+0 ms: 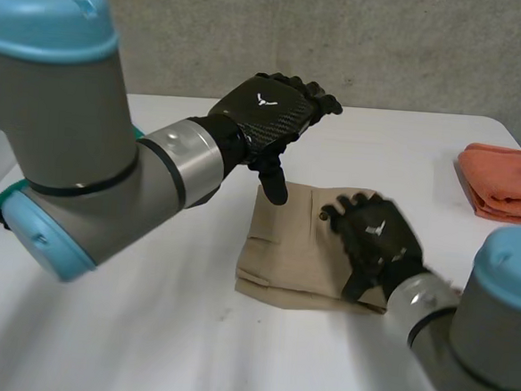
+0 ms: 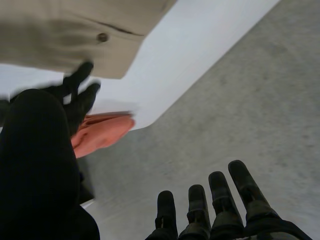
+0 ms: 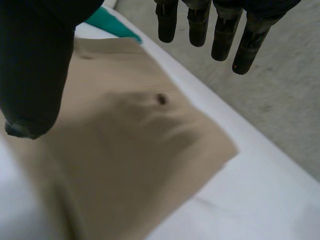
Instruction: Fold the laundry.
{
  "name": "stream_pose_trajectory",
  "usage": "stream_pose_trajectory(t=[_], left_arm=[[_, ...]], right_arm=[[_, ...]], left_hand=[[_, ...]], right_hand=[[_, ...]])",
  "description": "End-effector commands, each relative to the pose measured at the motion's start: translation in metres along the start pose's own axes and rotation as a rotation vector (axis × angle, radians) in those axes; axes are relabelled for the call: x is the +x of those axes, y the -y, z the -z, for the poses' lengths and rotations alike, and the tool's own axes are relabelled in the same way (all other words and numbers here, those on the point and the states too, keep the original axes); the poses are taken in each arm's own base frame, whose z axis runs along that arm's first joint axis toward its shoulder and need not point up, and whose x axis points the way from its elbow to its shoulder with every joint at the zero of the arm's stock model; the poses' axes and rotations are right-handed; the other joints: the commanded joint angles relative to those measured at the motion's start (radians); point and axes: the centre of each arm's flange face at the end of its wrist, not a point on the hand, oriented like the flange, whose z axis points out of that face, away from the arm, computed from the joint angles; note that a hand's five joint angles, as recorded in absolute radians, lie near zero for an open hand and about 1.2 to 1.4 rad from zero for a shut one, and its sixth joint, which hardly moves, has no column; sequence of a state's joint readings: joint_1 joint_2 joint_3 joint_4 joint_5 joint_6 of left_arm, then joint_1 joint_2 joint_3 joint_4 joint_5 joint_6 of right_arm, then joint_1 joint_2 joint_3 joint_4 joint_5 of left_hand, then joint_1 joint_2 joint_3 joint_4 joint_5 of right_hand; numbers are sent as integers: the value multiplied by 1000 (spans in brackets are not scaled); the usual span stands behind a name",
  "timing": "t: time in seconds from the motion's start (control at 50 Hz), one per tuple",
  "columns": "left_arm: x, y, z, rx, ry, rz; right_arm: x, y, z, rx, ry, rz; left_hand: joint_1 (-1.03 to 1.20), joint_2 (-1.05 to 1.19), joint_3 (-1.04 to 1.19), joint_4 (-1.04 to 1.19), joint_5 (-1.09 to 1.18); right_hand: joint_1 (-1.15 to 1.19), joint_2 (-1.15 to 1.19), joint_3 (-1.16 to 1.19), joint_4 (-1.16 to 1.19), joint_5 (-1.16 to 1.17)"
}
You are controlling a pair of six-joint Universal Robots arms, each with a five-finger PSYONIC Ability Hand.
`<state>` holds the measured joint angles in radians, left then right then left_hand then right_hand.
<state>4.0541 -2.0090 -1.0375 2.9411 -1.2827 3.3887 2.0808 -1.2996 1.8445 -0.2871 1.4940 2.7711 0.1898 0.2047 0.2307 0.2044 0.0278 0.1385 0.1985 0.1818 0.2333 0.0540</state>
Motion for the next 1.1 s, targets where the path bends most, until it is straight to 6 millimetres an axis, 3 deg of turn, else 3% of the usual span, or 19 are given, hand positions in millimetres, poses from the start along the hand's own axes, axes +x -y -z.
stream_pose_trajectory(t=[0.02,0.22,0.5,0.6,0.62,0.68,0.82,1.02,1.1], left_arm=[[-7,2,3,-42,-84,86],[-8,-2,3,-52,-83,93],[-7,-4,4,-58,-84,99],[-6,-3,4,-57,-87,98],[-6,-3,5,-57,-87,98],[-6,-3,5,-56,-85,98],[-5,-2,6,-55,-86,96],[-6,-1,6,-52,-84,93],[-6,-1,6,-51,-82,94]], right_arm=[[-27,-33,-3,-2,37,-18],[-30,-47,-29,31,20,62],[-23,-40,-59,75,-3,102],[-23,-39,-71,89,3,100],[-20,-39,-76,92,-3,101],[-13,-38,-82,94,-22,100],[33,-32,-96,112,-122,103],[146,-34,-124,149,-211,303],[191,-17,-140,251,-248,353]], left_hand=[[38,23,-3,24,26],[35,21,-5,21,23],[33,18,-8,18,20],[30,15,-11,15,17],[30,15,-11,15,17],[30,15,-11,15,17],[30,15,-11,15,17],[30,15,-11,15,17],[30,15,-11,15,17]], right_hand=[[36,-24,-7,-59,-54],[39,-20,-4,-55,-51],[477,418,434,383,387],[911,851,868,817,821],[1101,1041,1058,1006,1011],[1258,1198,1214,1163,1168],[1258,1198,1214,1163,1168],[1258,1198,1214,1163,1168],[1258,1198,1214,1163,1168]])
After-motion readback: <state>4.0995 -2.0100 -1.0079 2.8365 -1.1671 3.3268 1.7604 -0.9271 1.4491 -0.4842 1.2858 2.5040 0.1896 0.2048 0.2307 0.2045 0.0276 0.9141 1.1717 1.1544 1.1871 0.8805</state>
